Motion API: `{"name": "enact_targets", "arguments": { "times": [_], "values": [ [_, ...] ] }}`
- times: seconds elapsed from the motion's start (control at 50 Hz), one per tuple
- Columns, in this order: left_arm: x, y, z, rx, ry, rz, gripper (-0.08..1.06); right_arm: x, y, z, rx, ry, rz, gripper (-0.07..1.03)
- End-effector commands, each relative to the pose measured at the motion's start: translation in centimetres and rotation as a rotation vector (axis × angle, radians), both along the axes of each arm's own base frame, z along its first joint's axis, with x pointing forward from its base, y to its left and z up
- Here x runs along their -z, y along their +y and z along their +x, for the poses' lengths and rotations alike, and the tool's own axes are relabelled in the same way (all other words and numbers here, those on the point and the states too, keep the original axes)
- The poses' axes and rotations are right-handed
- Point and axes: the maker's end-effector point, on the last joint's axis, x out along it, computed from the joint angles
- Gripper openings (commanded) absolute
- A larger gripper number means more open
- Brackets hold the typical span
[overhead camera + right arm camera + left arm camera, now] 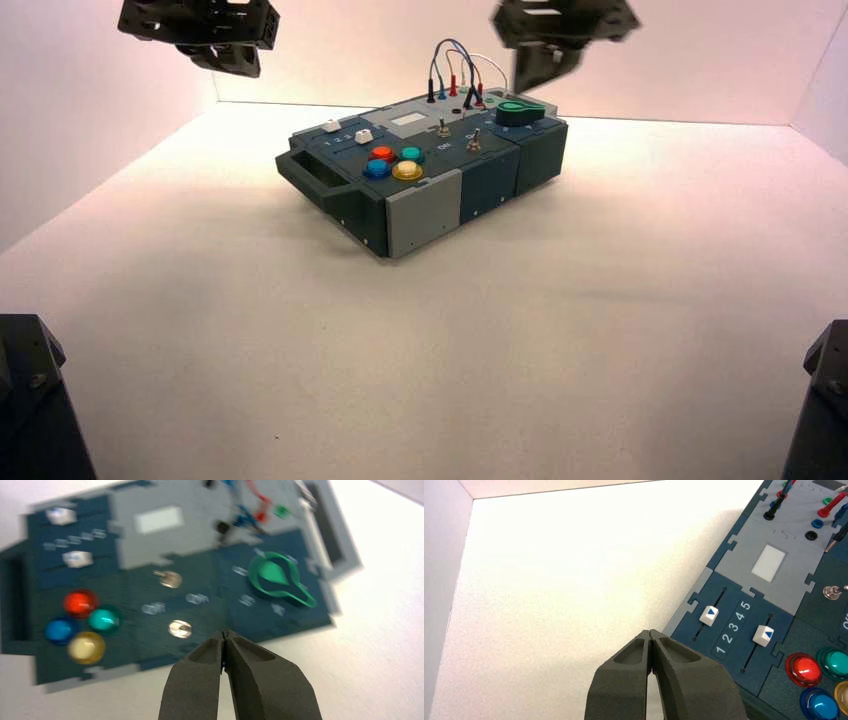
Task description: Move the right gripper to the right.
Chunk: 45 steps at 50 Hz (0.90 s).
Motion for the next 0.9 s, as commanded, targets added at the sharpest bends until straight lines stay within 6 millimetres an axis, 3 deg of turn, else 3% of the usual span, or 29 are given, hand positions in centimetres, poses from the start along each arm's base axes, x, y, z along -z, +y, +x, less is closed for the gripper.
{"name": "enact_targets", "arguments": {
  "times": [0.02,0.36,0.4,0.6,0.7,0.9],
  "values": [
    [-1.5,-0.2,0.5,-0.001,-0.043,-0.012,-0.03,-1.6,-2.4,0.9,0.061,-0.041,0.013,-0.02],
    [-1.5,-0.2,0.4,0.001,-0.043,-0.011,-0.03,-3.2,-9.1,0.4,0.227,-0.086,0.019,-0.02],
    [-1.5,-0.2,0.5,0.002,-0.042,-0.011,-0.03,-3.8,-11.1,-0.2,0.278,-0.108,0.022,-0.02],
    [-1.6,-0.2,0.5,0.002,-0.043,-0.011,-0.03,-4.9,-14.5,-1.1,0.369,-0.145,0.022,-0.02],
    [-1.6,-0.3,0.4,0.003,-0.043,-0.011,-0.03,-5.1,-17.2,-2.0,0.446,-0.156,0.018,-0.02],
    [-1.5,-0.3,0.5,0.003,-0.043,-0.011,-0.03,-5.2,-19.4,-2.8,0.512,-0.165,0.015,-0.02]
  ]
}}
